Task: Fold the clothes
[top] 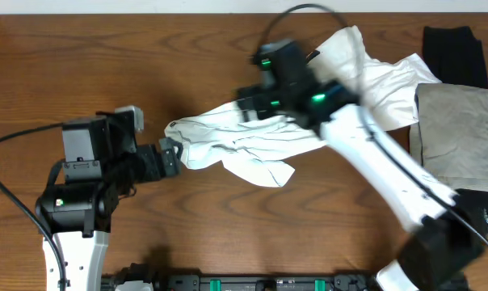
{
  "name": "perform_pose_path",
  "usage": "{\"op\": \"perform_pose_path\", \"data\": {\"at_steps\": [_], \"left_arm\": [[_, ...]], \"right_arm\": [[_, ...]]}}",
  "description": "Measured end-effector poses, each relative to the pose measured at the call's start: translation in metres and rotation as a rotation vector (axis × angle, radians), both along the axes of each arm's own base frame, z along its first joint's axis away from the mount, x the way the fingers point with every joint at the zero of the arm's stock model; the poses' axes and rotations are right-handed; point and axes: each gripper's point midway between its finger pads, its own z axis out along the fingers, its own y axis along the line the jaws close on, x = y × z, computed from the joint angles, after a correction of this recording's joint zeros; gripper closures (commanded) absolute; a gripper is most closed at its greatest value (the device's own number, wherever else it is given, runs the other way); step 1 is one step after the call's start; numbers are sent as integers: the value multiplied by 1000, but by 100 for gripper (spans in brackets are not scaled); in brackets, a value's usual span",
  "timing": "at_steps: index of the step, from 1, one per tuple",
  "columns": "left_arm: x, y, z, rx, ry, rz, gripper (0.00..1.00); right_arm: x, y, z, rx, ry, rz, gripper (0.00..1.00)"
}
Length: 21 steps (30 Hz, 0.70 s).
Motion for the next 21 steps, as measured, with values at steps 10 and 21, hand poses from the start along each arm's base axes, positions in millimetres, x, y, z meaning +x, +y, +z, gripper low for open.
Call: {"op": "perform_pose_path", "data": {"at_steps": [10, 21], "left_arm": [[44, 1, -65, -8, 185, -7, 2], [75, 11, -161, 26, 391, 14, 2]], "right_arm": [[-57, -126, 43, -205, 62, -192, 1], [-86, -194, 70, -209, 62, -354, 1]]}}
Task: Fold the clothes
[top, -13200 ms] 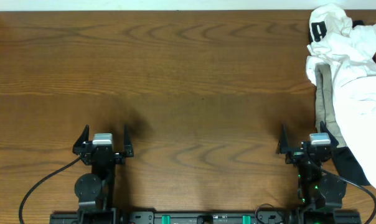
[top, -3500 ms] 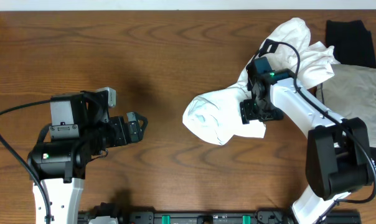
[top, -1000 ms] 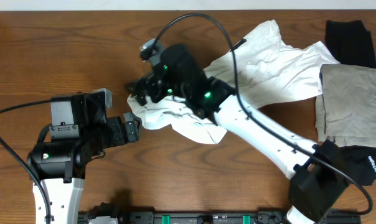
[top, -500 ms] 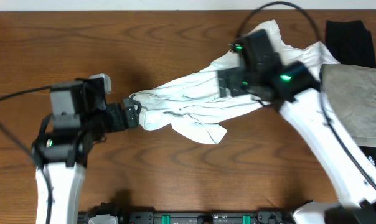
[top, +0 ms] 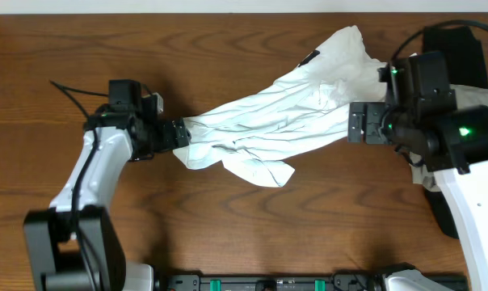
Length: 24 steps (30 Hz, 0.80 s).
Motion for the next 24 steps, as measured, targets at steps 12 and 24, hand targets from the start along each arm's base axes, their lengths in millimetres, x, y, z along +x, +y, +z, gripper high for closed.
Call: {"op": "perform_pose_path", "data": {"at_steps": [12, 24], "left_arm": [[23, 3, -35, 8, -2, 18, 19], [21, 8, -57, 36, 44, 26, 94]], "right_arm": [[-5, -5, -2, -5, 20, -12, 1], [-10, -6, -4, -9, 40, -13, 1]]}}
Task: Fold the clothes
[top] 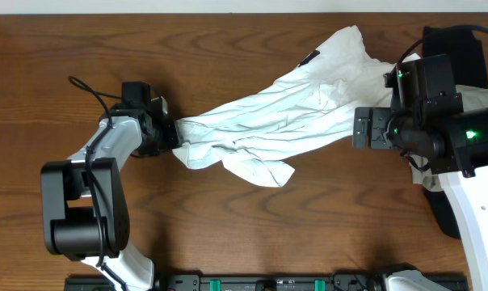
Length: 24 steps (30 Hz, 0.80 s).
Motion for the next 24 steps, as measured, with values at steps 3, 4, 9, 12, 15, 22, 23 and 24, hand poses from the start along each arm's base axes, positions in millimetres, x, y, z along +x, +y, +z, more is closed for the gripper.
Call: {"op": "perform_pose_path", "data": {"at_steps": [3, 4, 9, 12, 15, 22, 23, 24], "left_arm": [[0, 7, -1, 34, 3, 11, 94], [0, 9, -1, 42, 1, 17, 94], [10, 47, 18, 109, -50, 125, 94], [26, 83, 48, 131, -148, 240, 94], [34, 118, 77, 144, -237, 357, 94], [28, 171, 93, 145, -285, 536, 94], [29, 175, 94, 147, -296, 548, 94], [31, 179, 96, 147, -309, 557, 94]], "right_arm": [[-2, -1, -1, -2, 11, -1, 2], [-3, -1, -1, -2, 12, -1, 3], [-3, -1, -2, -1, 14, -3, 4], [-1, 0, -1, 1, 5, -4, 4], [0, 0, 0, 2, -1, -4, 4], [4, 1, -5, -1, 13, -4, 4], [5, 1, -6, -3, 19, -4, 4], [6, 1, -8, -3, 24, -3, 4]]}}
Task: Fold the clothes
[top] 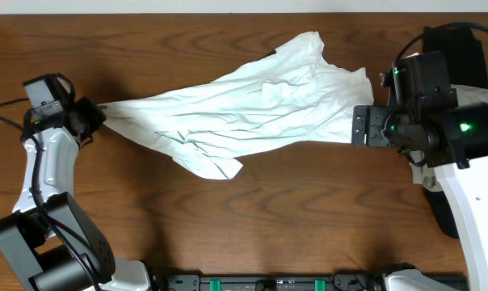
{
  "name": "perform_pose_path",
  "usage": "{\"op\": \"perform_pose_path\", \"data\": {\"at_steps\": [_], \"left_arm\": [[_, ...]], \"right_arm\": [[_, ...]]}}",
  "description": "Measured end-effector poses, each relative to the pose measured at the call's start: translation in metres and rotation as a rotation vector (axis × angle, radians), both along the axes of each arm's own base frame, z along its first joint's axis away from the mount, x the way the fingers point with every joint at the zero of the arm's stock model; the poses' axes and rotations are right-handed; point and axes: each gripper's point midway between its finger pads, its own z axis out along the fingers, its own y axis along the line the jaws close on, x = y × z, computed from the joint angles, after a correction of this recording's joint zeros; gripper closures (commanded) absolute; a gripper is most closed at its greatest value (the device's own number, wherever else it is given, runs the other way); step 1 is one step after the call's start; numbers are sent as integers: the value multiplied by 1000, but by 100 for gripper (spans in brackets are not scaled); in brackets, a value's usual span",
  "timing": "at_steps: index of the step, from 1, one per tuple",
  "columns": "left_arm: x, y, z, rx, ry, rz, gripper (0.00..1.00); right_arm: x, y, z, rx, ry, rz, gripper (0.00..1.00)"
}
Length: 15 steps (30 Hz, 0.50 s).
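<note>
A white shirt (244,113) lies stretched across the wooden table (228,226), crumpled in folds, one flap hanging toward the front at the middle. My left gripper (101,114) is shut on the shirt's left tip at the far left of the table. At the right, my right gripper (357,128) is shut on the shirt's right edge. The cloth is pulled fairly taut between the two.
A grey garment (480,93) lies under my right arm at the right edge. Behind it, in the back right corner, sits a black garment (448,40). The table's back edge (228,8) runs close behind the shirt.
My left gripper has moved far to the left with the shirt's tip in it. The shirt is stretched wider and has shifted left. The right gripper has stayed in place.
First the right arm reached over the bunched shirt at the middle while the left gripper held its left end. Then the right gripper was at the right, holding the shirt's right edge. The left gripper has since drawn the shirt out to the left.
</note>
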Motion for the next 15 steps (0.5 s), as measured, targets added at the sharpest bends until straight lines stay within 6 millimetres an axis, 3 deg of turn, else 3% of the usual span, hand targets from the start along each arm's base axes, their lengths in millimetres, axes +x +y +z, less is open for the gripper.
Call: {"op": "perform_pose_path", "data": {"at_steps": [1, 2, 5, 6, 11, 15], "left_arm": [[2, 3, 2, 1, -14, 10, 94], [3, 7, 3, 4, -24, 18, 83], [5, 13, 7, -3, -49, 44, 14], [5, 13, 7, -14, -56, 46, 2], [14, -7, 12, -119, -108, -16, 2], [11, -42, 11, -278, -105, -106, 2]], "right_arm": [[1, 0, -2, -2, 8, 0, 4], [1, 0, -3, -2, 14, 0, 4], [3, 1, -9, -4, 32, 1, 3], [4, 1, -10, -5, 36, 1, 3], [18, 4, -17, -5, 34, 2, 1], [38, 9, -33, -9, 48, 2, 1]]}}
